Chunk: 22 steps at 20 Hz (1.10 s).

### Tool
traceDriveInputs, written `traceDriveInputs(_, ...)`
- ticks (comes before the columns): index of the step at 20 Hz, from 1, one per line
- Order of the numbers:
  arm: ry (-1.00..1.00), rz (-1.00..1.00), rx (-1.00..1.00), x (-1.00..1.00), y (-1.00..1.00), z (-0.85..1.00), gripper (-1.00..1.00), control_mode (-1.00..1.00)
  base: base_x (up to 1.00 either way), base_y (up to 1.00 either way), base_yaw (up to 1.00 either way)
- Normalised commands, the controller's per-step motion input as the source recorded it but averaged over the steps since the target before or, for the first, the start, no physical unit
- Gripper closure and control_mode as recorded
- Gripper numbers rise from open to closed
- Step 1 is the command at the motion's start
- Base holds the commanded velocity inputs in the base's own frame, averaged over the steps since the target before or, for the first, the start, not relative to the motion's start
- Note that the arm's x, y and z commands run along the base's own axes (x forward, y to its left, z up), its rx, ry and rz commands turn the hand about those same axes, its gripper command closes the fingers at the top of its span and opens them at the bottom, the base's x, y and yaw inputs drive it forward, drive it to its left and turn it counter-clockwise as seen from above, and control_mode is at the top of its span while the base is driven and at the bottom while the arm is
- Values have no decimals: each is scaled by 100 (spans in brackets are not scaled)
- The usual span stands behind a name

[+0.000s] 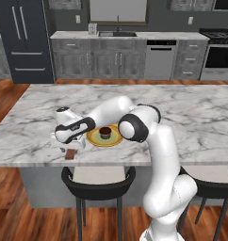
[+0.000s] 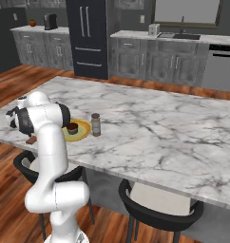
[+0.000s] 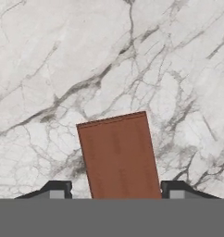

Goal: Take the cinnamon bottle from the cabinet and place it on the dining table, next to the plate with the cupcake. Then take the chocolate from the dining counter and place it on the cupcake plate.

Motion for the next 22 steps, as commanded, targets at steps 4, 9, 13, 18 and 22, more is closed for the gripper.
traceDriveInputs(4, 0, 0, 0, -24, -19, -45, 100, -100, 0, 0, 0)
traceDriveInputs(9, -2, 0, 0, -30, -22, -25, 100, -100, 0, 0, 0)
traceDriveInputs(13, -8, 0, 0, -26, -27, 1, 100, -100, 0, 0, 0)
traceDriveInputs(18, -2, 0, 0, -13, -24, 27, 100, -100, 0, 0, 0)
traceDriveInputs(22, 0, 0, 0, -1, -14, 44, 100, -100, 0, 0, 0)
